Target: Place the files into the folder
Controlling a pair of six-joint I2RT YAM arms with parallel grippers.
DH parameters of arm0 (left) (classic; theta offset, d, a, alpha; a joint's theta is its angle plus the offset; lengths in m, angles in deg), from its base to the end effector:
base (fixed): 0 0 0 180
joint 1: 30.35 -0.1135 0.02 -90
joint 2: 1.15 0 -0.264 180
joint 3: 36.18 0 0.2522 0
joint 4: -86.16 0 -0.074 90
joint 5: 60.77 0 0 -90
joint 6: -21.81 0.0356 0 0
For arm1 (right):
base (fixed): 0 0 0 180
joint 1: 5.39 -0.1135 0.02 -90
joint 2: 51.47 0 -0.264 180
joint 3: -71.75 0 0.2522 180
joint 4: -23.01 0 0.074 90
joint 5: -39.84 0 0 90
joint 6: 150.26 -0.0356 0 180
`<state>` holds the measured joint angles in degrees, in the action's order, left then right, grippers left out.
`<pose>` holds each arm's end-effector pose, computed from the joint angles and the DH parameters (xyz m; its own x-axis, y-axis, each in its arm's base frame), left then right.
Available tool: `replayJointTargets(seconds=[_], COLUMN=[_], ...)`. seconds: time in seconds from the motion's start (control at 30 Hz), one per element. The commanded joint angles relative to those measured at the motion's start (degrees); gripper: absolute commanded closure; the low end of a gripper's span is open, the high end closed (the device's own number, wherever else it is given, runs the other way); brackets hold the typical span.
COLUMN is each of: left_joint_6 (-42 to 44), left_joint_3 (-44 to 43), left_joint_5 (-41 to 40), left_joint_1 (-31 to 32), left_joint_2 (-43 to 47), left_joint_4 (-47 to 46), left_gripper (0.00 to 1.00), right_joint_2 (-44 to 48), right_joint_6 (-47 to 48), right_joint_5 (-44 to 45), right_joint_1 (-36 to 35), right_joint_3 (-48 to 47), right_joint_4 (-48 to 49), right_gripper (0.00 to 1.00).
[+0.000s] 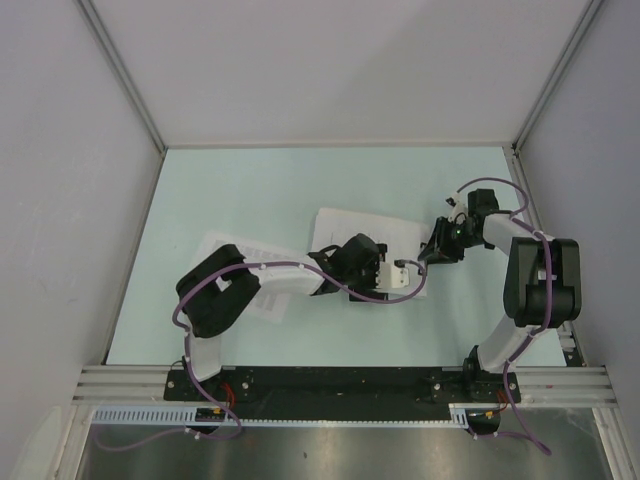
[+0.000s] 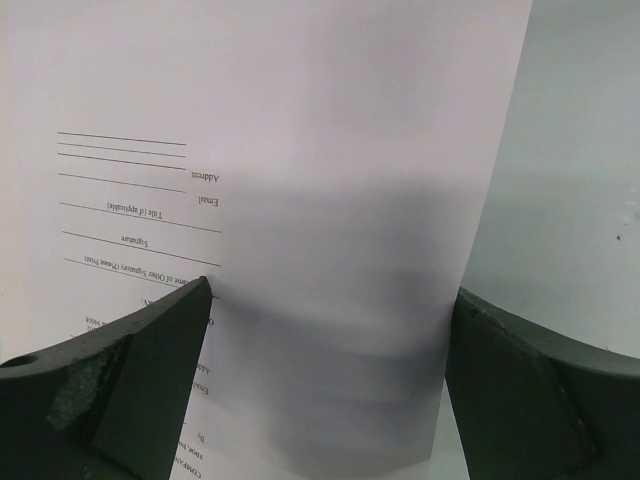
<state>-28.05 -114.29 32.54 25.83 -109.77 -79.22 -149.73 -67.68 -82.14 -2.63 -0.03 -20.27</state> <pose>0.2203 -0.3325 0.1580 0.2477 0.7865 -0.5657 0.9057 0.0193 0.4235 0.3203 0.0034 0.1645 -0.9477 0.1554 -0.2789 -0.0200 0.8431 0.5374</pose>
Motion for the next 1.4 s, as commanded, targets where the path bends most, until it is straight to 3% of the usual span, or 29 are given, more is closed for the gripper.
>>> replayJointTargets(seconds=[0.0, 0.3, 0.63, 0.97, 1.2, 1.37], left_joint_6=[3.89, 2.49, 2.83, 5.92, -3.73, -10.77], left_joint_3=[2.84, -0.06, -1.56, -1.82, -6.38, -7.89], left_joint_5=[-4.70, -9.81, -5.25, -7.52, -10.25, -4.82], left_joint_1=[-0.90, -0.73, 1.73, 3.67, 3.93, 4.64], left_joint_2=[-2.65, -2.21, -3.18, -4.23, -1.95, 3.75], left_joint_4=[5.20, 5.20, 7.39, 7.66, 11.96, 15.84], left_gripper=[0.04, 0.00, 0.01, 0.02, 0.00, 0.00], right_joint_2=[0.09, -0.79, -0.53, -0.97, -1.24, -1.32], right_joint_6=[0.56, 0.92, 1.27, 3.11, 1.97, 1.36], right_joint_5=[-3.18, 1.04, 3.07, 7.81, 9.49, 9.93], right_joint_1=[-0.30, -2.32, -3.98, -6.28, -5.40, -4.96], right_joint_3=[-1.39, -2.01, -2.89, -4.73, -4.73, -4.73], right_joint_4=[0.51, -0.36, -0.80, -2.65, -3.88, -3.88], right_gripper=[1.00, 1.00, 1.00, 1.00, 1.00, 1.00])
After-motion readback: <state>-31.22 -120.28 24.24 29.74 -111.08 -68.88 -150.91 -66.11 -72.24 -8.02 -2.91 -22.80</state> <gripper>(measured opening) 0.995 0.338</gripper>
